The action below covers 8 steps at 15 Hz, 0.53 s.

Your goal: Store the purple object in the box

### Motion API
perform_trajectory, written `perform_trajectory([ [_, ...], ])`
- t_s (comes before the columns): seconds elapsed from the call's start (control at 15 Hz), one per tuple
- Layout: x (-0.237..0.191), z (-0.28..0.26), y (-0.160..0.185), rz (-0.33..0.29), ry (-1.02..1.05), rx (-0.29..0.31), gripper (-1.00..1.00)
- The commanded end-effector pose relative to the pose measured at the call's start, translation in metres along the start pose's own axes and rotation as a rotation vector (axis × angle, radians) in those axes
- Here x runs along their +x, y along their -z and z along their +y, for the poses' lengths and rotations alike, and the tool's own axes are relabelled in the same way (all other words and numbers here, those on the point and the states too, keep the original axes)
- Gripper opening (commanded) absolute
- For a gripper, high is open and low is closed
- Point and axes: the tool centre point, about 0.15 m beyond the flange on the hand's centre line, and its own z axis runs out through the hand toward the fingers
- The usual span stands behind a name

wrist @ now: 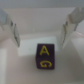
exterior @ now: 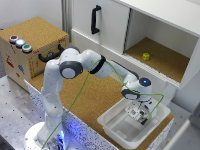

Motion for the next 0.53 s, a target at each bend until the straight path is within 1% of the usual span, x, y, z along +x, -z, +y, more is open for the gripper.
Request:
perform_trajectory([
  [0.0,0.005,-0.055,0.093,0.091,0.087,0.047,1.00],
  [0.07,0.010,-0.064,0.101,0.102,0.107,0.056,1.00],
  [0.13,0.019,-0.080,0.117,0.137,0.147,0.090,1.00],
  [0.27,0.041,-0.107,0.142,0.192,0.221,0.135,1.00],
  [0.33,0.055,-0.124,0.154,0.230,0.266,0.142,1.00],
  [0.47,0.083,-0.150,0.169,0.291,0.326,0.136,1.00],
])
